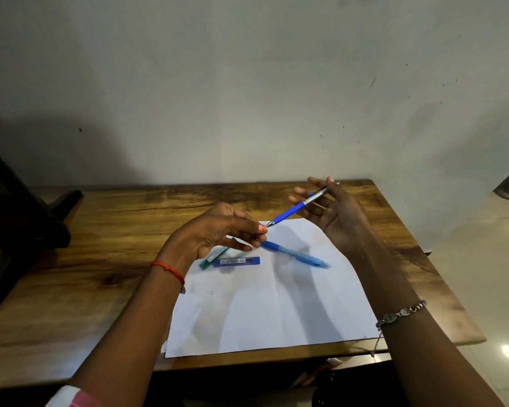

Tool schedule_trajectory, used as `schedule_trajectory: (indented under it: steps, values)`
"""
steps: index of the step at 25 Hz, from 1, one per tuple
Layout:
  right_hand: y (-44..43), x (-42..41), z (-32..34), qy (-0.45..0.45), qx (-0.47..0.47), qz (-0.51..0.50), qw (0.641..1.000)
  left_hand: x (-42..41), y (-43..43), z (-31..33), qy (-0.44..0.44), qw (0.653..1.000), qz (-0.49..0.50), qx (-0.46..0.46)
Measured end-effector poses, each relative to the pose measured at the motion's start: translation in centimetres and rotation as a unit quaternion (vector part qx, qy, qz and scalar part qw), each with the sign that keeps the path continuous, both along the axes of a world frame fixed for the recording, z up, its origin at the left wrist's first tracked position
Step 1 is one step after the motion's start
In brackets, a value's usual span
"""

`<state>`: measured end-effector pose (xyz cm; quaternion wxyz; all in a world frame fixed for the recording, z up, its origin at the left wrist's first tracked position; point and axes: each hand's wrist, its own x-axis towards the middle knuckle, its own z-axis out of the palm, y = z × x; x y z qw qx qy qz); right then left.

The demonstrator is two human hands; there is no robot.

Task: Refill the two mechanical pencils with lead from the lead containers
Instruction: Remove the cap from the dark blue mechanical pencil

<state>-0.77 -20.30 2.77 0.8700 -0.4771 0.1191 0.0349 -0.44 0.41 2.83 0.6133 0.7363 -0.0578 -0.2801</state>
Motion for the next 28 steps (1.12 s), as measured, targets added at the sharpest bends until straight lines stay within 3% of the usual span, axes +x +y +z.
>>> schedule_trajectory:
  steps: [5,8,13,17,28]
  values:
    - [1.7,-0.6,0.0,-0.017,-0.002,0.046,0.999,-0.1,-0.6,0.4,-0.038,0.998,-0.022,0.033]
    - [3.8,-1.1,0.0,-0.029,-0.013,0.062,0.998,-0.3,-1.3,0.7,-0.044,0.999,0.002,0.009]
    - [5.3,-1.7,0.0,-0.024,-0.138,0.097,0.985,-0.5,-0.8,0.8,-0.013,0.999,0.028,-0.028]
    - [4.3,-1.2,-0.1,-0.014,-0.241,0.029,0.970,-0.4,-0.7,0.9,0.000,0.999,0.039,-0.021]
    - [3.5,-1.6,0.1,-0.019,-0.257,-0.067,0.964,-0.3,-1.0,0.9,0.016,0.999,0.028,-0.034]
